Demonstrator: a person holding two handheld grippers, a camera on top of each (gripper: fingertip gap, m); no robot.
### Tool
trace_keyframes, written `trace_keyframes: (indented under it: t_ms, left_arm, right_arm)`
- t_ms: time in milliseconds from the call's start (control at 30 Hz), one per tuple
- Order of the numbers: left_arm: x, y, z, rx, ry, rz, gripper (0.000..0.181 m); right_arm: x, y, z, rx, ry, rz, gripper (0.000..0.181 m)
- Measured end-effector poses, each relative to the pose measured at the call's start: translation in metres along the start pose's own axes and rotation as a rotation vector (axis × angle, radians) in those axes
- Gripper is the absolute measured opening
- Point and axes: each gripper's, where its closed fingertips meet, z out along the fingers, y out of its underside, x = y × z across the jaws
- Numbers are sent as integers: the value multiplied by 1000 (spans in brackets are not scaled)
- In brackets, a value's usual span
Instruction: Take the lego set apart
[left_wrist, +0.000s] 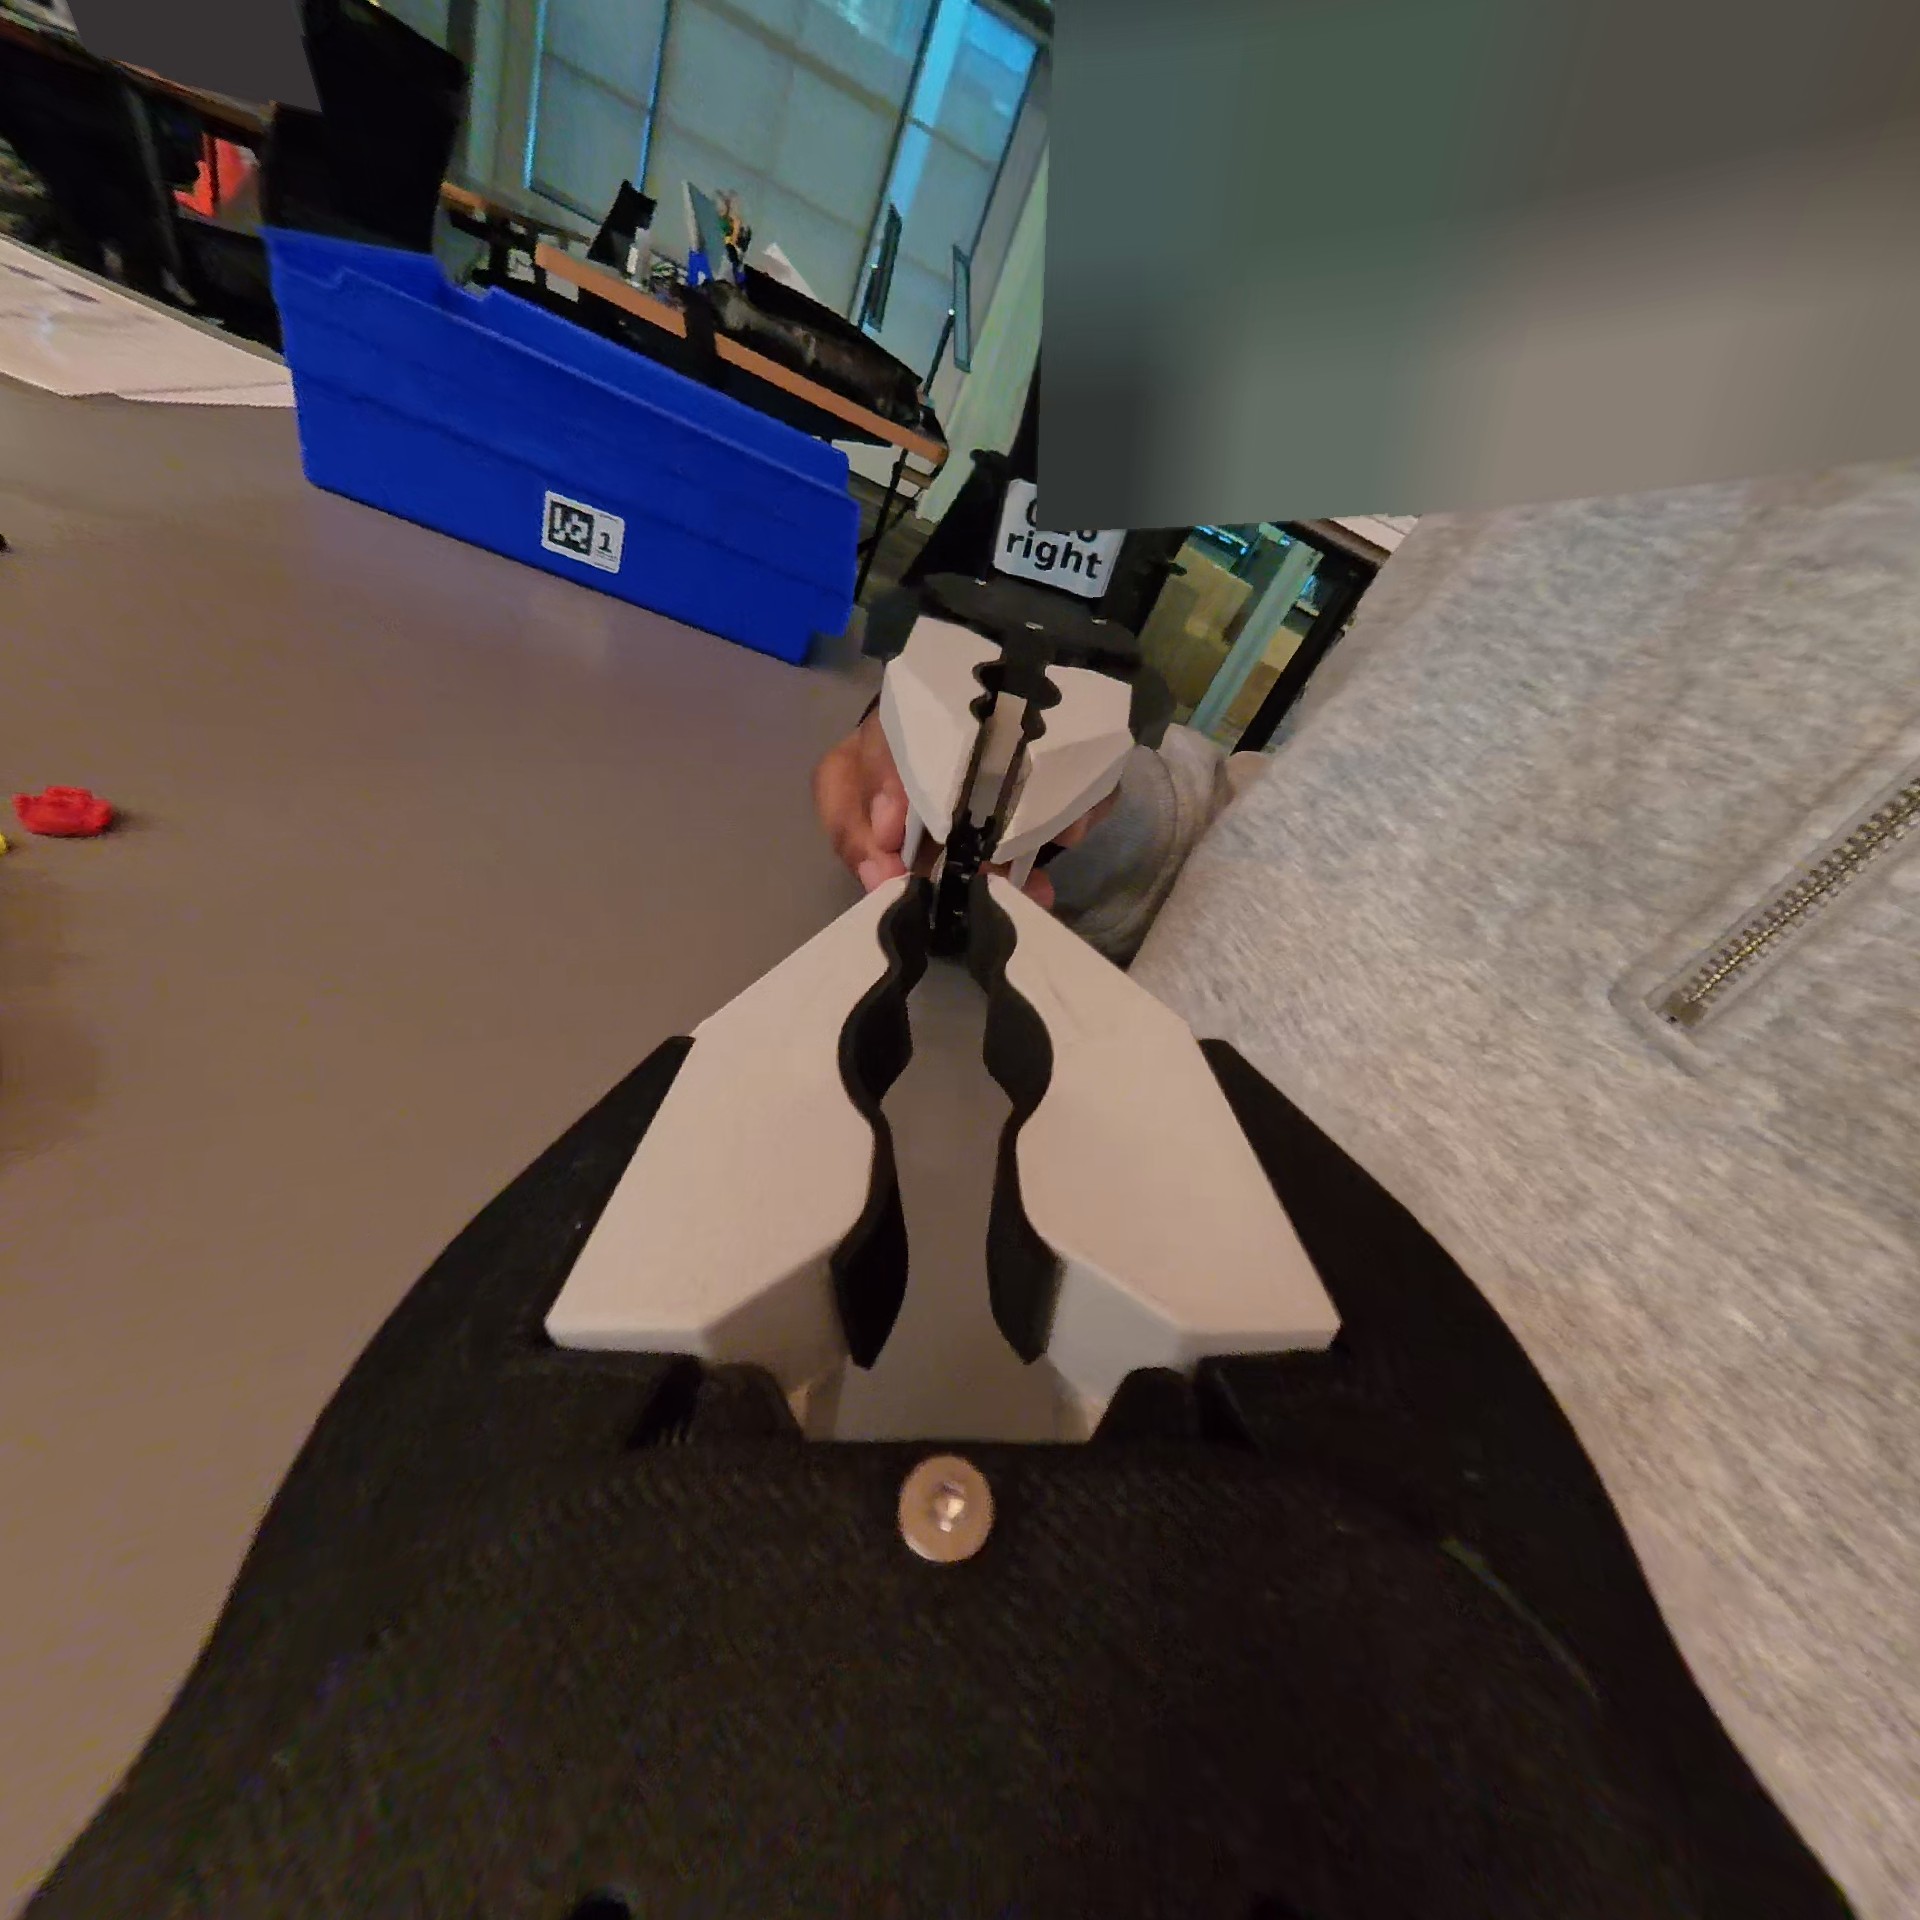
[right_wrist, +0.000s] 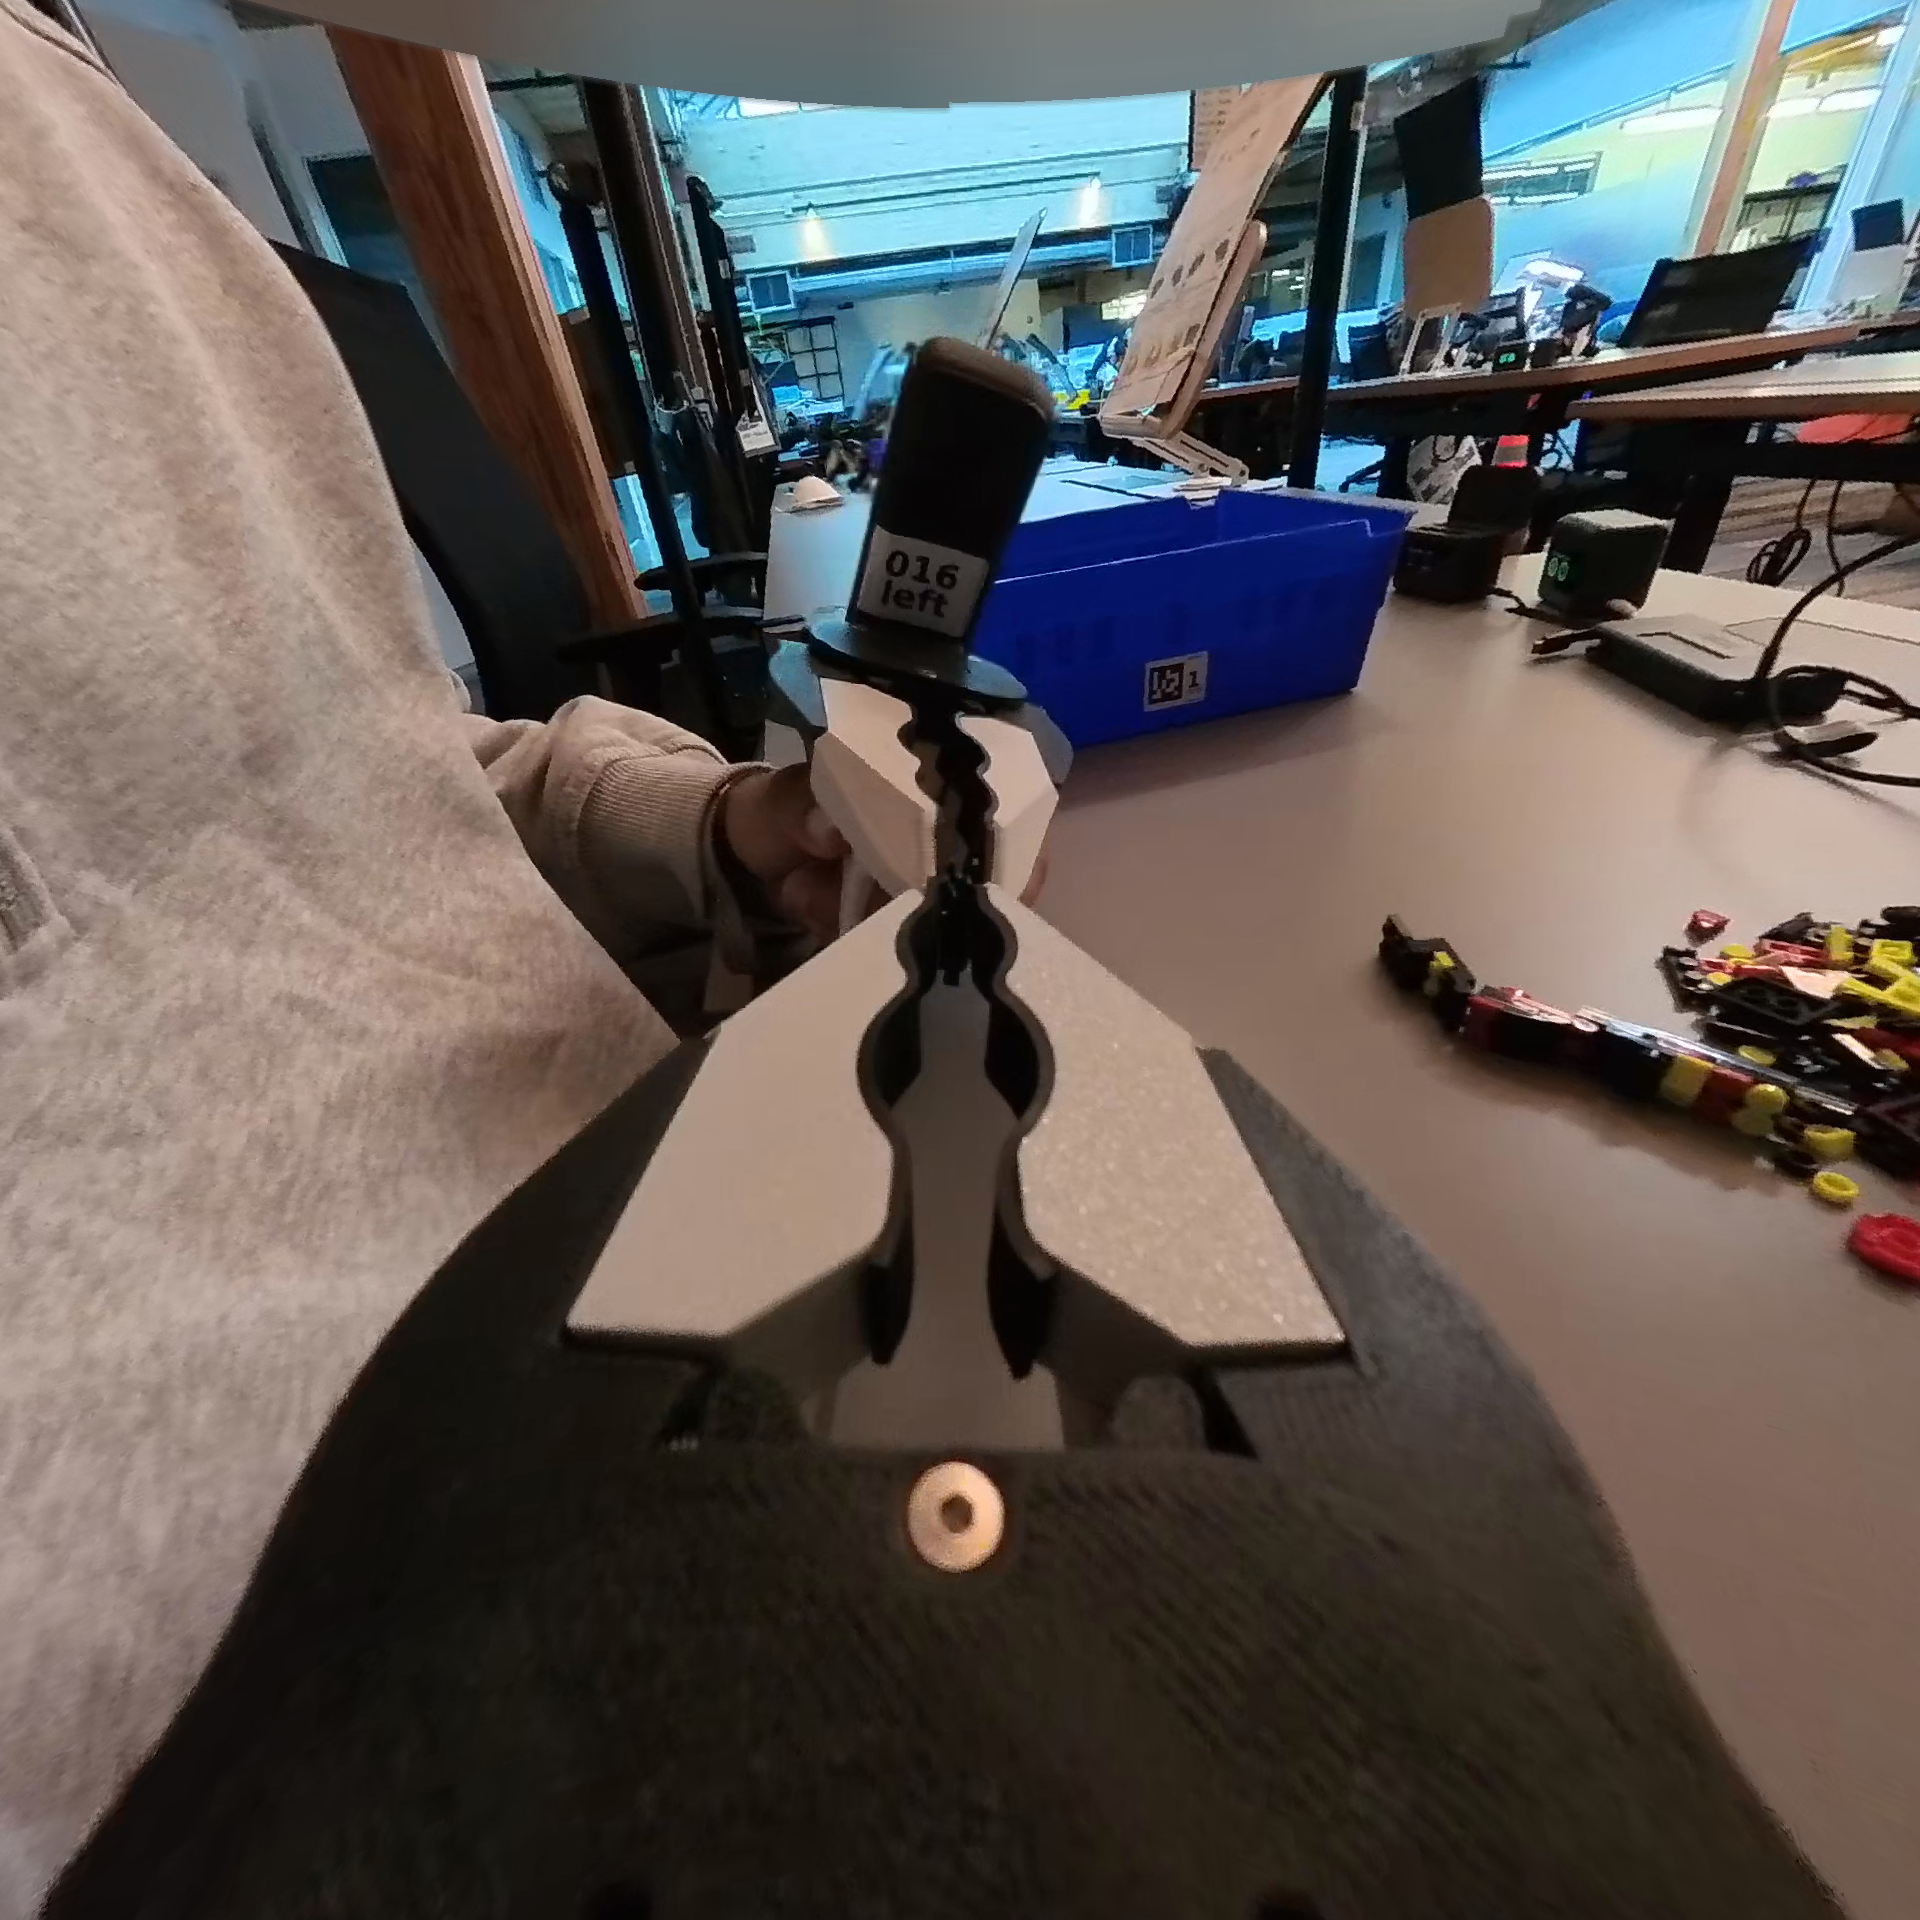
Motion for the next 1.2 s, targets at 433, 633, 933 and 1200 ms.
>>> trace_keyframes:
  t_ms: [433, 633, 933, 1200]
  left_arm:
    - [-27, -13, -15, 84, -130, -97, 6]
    - [-41, -22, -26, 193, -135, -203, 6]
    - [-44, -19, -25, 210, -117, -241, 6]
    - [-48, -22, -30, 252, -124, -262, 6]
  right_arm:
    - [14, 4, -6, -45, 58, -41, 2]
    - [66, -5, -18, 57, 263, 160, 3]
    - [204, 18, -3, -48, 475, 483, 3]
    - [247, 21, 21, -130, 491, 569, 33]
